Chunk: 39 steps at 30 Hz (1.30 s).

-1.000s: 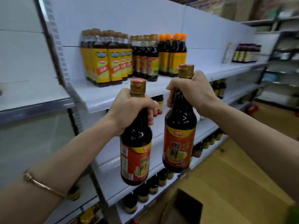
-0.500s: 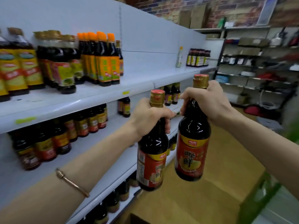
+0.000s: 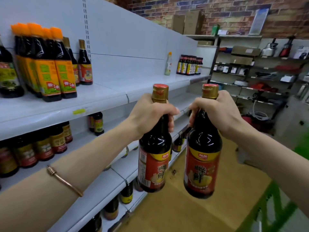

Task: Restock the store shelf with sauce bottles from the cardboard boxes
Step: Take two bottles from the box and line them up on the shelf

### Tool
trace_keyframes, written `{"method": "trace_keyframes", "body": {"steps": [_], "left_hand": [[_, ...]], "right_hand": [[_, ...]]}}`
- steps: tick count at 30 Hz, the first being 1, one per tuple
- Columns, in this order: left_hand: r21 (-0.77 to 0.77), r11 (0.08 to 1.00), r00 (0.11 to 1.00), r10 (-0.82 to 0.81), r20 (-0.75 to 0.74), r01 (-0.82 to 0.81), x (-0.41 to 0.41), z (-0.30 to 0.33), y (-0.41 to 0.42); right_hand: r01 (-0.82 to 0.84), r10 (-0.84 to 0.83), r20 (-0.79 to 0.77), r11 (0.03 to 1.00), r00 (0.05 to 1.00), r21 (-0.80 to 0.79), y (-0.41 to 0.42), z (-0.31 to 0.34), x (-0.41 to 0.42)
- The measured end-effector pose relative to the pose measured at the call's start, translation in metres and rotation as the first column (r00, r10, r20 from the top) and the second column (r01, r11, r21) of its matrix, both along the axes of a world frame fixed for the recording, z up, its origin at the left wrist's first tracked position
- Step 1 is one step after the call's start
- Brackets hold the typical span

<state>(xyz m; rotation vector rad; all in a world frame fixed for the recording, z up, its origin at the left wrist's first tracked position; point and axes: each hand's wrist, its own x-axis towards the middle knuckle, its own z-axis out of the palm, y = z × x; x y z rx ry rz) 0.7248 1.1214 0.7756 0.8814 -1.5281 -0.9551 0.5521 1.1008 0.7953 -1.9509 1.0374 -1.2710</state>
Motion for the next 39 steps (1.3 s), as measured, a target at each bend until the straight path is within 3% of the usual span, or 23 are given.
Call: {"method": "trace_keyframes", "body": {"steps": [11, 19, 29, 39], "left_hand": [[-0.072, 0.986, 0.988, 0.152, -0.025, -0.153, 0.043, 0.040, -0.144], [-0.064, 0.950, 0.952, 0.302, -0.048, -0.304, 0.084, 0.067, -0.240], [-0.053, 0.792, 0.791, 0.599, -0.124, -0.608, 0.134, 0.101, -0.330], [0.027, 0.602, 0.592, 0.791, -0.155, -0.798, 0.189, 0.117, -0.342]], "right_hand": [[-0.125, 0.127, 0.028, 0.990, 0.991, -0.063, -0.168, 0.044, 0.053], [-0.344, 0.353, 0.121, 0.935, 0.928, -0.088, -0.296, 0.080, 0.111], [-0.679, 0.681, 0.136, 0.731, 0.719, -0.067, -0.429, 0.112, 0.200], [-0.862, 0.843, 0.229, 0.506, 0.487, -0.026, -0.471, 0.113, 0.284]]}}
